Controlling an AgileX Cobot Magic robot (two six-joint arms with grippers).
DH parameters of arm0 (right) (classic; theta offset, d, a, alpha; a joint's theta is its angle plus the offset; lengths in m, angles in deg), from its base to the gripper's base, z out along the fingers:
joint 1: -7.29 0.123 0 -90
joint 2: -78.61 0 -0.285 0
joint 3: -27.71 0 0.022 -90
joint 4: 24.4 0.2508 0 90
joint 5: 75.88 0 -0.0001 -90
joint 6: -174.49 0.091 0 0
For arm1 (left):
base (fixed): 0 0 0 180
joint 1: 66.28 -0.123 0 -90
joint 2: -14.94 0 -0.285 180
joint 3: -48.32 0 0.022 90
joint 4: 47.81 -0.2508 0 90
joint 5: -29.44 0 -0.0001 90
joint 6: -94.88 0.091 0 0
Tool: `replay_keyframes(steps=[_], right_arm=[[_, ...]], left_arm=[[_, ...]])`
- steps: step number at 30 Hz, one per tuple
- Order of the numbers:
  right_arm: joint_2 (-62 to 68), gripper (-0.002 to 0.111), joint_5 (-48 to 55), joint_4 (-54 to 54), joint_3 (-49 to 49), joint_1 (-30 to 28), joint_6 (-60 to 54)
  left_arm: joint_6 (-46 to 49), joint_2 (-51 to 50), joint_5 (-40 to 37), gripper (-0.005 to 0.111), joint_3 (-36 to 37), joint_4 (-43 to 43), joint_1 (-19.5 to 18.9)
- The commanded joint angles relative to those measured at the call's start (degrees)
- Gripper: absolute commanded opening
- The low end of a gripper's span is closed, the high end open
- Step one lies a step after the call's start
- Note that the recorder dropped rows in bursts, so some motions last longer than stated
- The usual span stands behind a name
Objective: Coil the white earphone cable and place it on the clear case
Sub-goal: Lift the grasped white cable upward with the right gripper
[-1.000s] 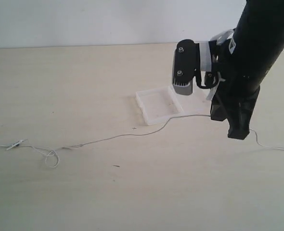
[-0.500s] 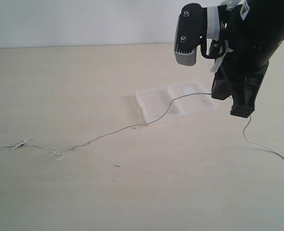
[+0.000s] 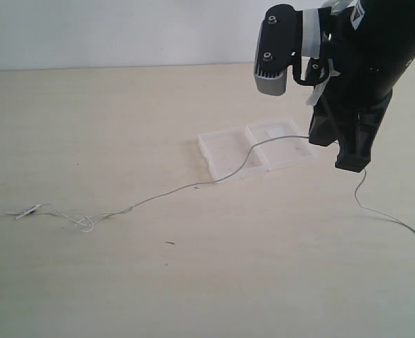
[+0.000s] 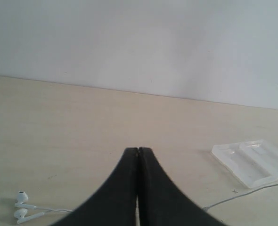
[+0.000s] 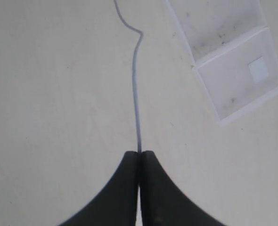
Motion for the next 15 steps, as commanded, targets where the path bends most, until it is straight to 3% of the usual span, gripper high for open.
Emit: replay_keyframes(steps=[1,15], right_arm=[[-0.5,0.0,0.0,-0.1,-0.4,0.0,0.4],[-0.5,0.0,1.1,-0.1,-0.4,0.0,0.4]], left_arm=[[-0.1,0.4,0.3,0.0,0.0,0.4,0.0],[-0.1,0.4,0.3,0.0,0.0,0.4,0.0]])
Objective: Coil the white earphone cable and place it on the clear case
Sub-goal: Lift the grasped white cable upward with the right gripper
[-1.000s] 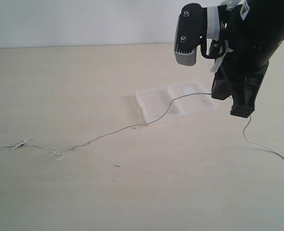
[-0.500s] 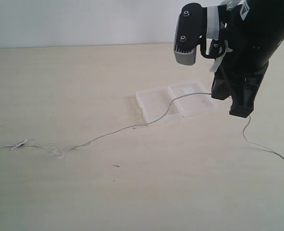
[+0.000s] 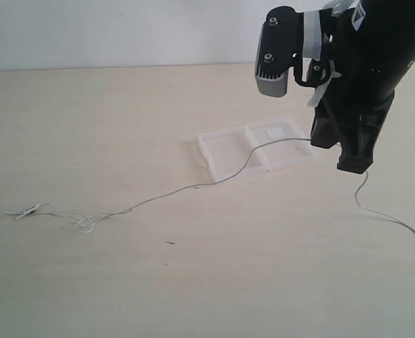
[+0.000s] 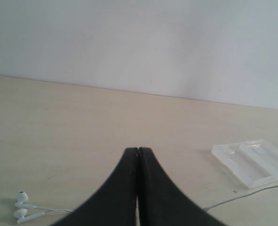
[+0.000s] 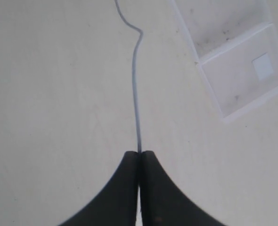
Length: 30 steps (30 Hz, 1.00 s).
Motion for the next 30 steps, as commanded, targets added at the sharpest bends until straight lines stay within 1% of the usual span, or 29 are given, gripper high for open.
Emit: replay_keyframes(steps=[1,10,20,30], right_arm=[[-0.5,0.0,0.3,-0.1,-0.4,0.0,0.3],[-0.5,0.0,2.0,-0.5,-0.7,0.0,0.4],[-0.6,0.0,3.0,-1.1,-9.8,0.0,0.8],[-1.3,0.0,3.0,0.1,-16.8,0.0,0.6]], left_arm=[[-0.1,0.4,0.3,0.0,0.0,0.4,0.0],[-0.1,0.4,0.3,0.0,0.0,0.4,0.0],[-0.1,0.4,0.3,0.0,0.0,0.4,0.0],[-0.1,0.4,0.3,0.0,0.0,0.4,0.0]])
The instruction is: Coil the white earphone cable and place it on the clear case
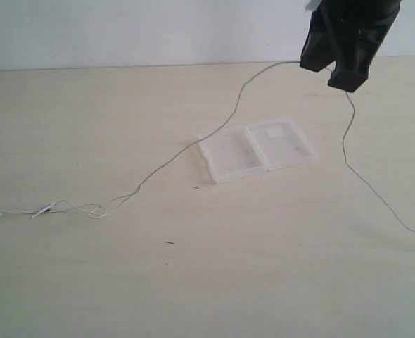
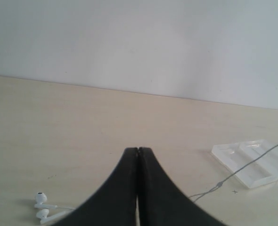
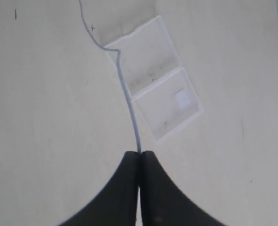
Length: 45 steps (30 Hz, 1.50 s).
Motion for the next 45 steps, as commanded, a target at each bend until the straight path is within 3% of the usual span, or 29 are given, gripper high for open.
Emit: replay_keyframes(steps=[1,28,42,45], right_arm=[[-0.8,0.0,0.1,0.7,-2.9,0.0,0.0],[-5.2,0.0,0.1,-1.7,-9.0,0.0,4.1],[-4.4,0.0,0.1,7.6,-13.8,0.0,19.6],[-5.3,0.0,-3.8,8.7,-13.8,0.0,22.2]], left_arm=[[-0.1,0.4,0.3,0.0,0.0,0.4,0.0],[2.6,0.4,0.3,0.0,0.0,-0.4,0.0],[3.2,0.4,0.3,0.0,0.0,-0.4,0.0],[3.2,0.4,0.3,0.0,0.0,-0.4,0.0]])
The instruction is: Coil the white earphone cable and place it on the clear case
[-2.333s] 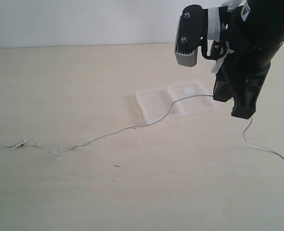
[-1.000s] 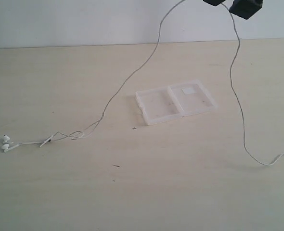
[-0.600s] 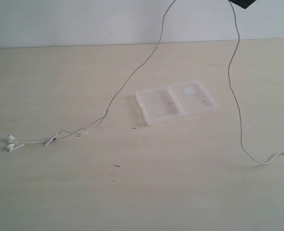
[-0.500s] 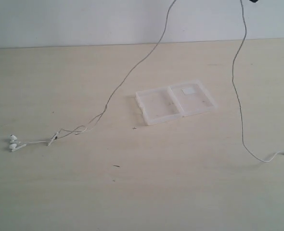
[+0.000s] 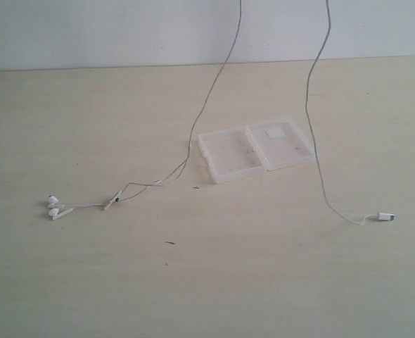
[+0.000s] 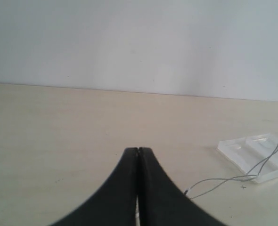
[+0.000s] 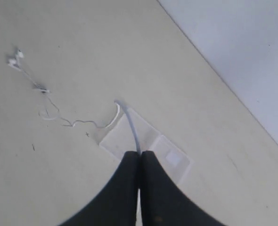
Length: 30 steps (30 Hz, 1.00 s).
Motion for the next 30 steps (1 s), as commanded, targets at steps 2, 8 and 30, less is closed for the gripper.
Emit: replay_keyframes(steps=[2,8,30], right_arm=[[-1.6,0.0,-5.5,2.1,-0.5,0.0,5.0],[-4.1,0.0,-10.1,2.1,0.3,0.0,8.3],[-18.5,0.0,-45.6,8.5,22.5,0.0,9.3]], left_arm=[[0.3,0.4,0.3,0.0,0.0,-0.2,0.0],[0.3,0.4,0.3,0.0,0.0,-0.2,0.0],[0.1,0.4,3.0,0.0,0.0,-0.2,0.0]])
